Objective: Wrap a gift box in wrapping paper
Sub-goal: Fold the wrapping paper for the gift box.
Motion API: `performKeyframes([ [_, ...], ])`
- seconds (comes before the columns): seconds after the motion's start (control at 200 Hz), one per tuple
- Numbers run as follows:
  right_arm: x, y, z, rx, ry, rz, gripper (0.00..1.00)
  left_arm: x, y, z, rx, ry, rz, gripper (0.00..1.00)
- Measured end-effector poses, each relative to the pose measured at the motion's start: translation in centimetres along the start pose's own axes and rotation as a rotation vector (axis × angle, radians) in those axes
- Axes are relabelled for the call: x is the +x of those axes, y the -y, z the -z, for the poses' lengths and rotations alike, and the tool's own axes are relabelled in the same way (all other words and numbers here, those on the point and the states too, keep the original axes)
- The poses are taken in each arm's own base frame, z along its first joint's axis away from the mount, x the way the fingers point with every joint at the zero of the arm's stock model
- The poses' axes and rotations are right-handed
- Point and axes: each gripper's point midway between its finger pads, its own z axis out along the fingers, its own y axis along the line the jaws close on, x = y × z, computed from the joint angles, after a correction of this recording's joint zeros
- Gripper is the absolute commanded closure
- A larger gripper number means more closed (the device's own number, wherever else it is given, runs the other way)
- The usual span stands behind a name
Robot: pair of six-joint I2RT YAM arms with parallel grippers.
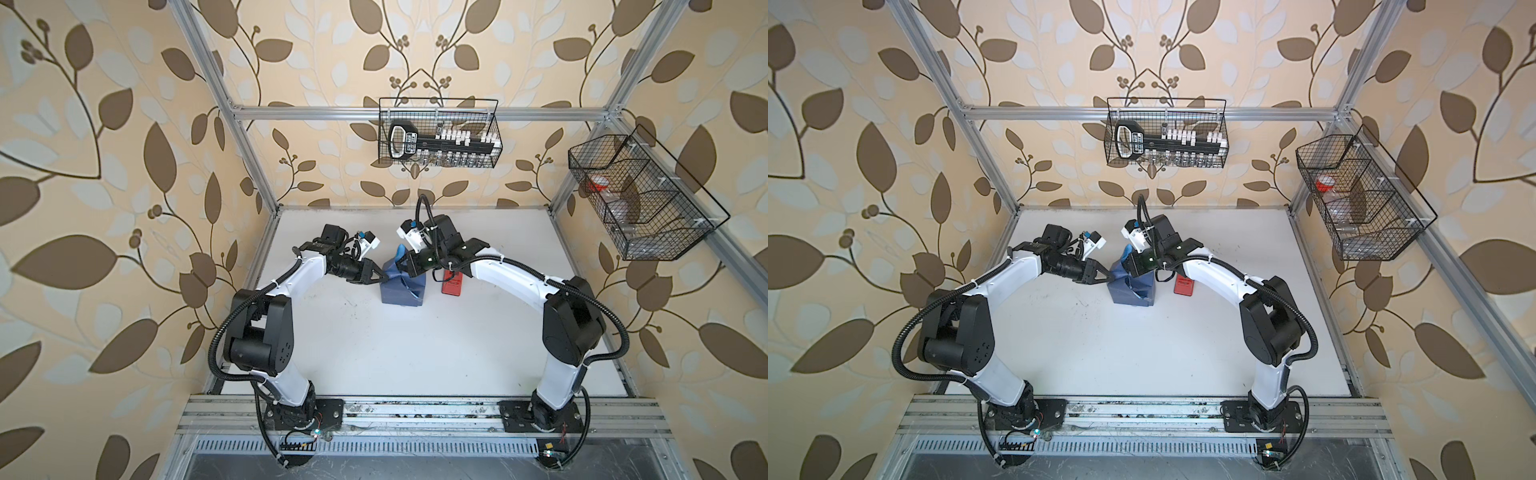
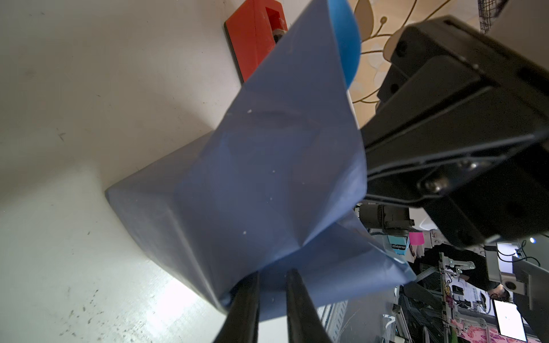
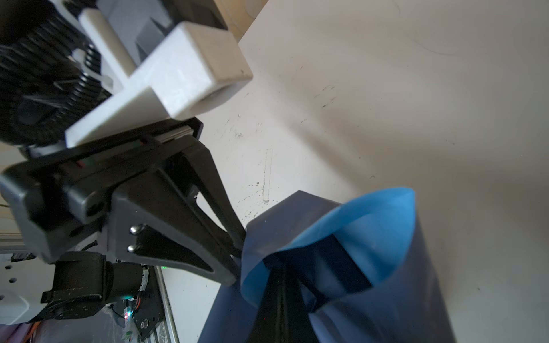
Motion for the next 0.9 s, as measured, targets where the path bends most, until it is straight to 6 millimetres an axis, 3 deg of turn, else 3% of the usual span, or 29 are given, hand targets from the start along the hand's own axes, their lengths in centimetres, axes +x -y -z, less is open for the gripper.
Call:
performKeyframes([
  [0.195,0.1,-0.5,-1.7,-0.024,0.01,0.01,0.96,0.1,-0.3,-0.2,-0.006,0.005,-0.005,0.8],
  [0.325,-0.6,-0.4,-1.7,-0.044,0.043,-0.012,0.87,-0.1,-0.3,-0.2,-0.006,0.011,-0.013,0.79],
  [0.43,-1.9,0.4,0.2,-0.047,0.098,-0.069,0.79,-0.1,-0.3,-0.2,-0.005,0.011,-0.015,0.77],
  [0.54,-3.6,1.2,3.7,-0.017,0.15,-0.125,0.69,-0.1,-0.1,-0.2,0.002,0.011,-0.023,0.72],
  [0.615,-4.3,0.6,6.0,-0.011,0.172,-0.147,0.65,-0.1,0.1,0.1,0.0,-0.001,-0.032,0.67],
  [0.725,-4.4,-1.4,7.7,-0.026,0.179,-0.161,0.56,-0.9,1.1,1.9,-0.022,-0.017,-0.092,0.54],
  [0.9,-3.0,-3.3,6.3,-0.053,0.129,-0.225,0.47,-4.4,2.5,6.3,-0.109,0.028,-0.383,0.33],
])
